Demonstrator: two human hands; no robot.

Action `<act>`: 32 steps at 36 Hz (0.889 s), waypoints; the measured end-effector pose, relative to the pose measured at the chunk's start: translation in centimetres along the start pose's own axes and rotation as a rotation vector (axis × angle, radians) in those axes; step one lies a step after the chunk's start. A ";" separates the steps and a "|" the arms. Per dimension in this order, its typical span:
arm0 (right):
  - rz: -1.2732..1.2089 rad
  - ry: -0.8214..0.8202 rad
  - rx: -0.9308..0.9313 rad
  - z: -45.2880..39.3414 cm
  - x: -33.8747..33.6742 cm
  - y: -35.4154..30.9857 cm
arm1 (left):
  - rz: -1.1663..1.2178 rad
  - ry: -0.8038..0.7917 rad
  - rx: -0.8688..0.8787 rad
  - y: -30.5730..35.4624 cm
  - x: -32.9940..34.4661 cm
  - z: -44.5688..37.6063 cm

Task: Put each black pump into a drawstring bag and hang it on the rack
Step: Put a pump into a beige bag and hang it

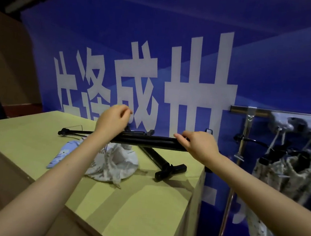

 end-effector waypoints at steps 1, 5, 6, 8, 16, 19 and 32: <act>-0.029 -0.005 0.030 0.0 0.0 0.1 | 0.057 0.048 -0.044 -0.3 -0.5 -0.5; -0.131 -0.052 0.117 0.0 0.1 0.1 | 0.318 0.132 -0.233 -1.0 -1.3 -0.6; -0.181 -0.074 0.143 0.0 0.2 0.2 | 0.392 0.115 -0.265 -1.3 -1.2 -0.4; -0.294 -0.126 0.196 0.1 0.4 0.3 | 0.683 0.070 -0.380 -1.6 -0.6 0.2; -0.741 -0.390 0.312 0.5 0.9 1.1 | 1.493 0.055 -0.459 -0.7 -0.6 1.3; -0.852 -0.489 0.298 0.7 0.9 0.5 | 1.645 0.056 -0.479 0.3 -0.4 1.3; -0.557 -0.334 0.309 0.3 3.8 -3.7 | 1.552 0.418 -0.609 0.1 1.4 0.0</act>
Point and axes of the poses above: each hand's wrist, its own z-axis away from the middle knuckle, its own x-axis out of the palm, y = z × x, the point moved 1 cm from there along -z, towards the middle knuckle, and after that the axes turned 5 degrees about z, right-handed, at the moved point
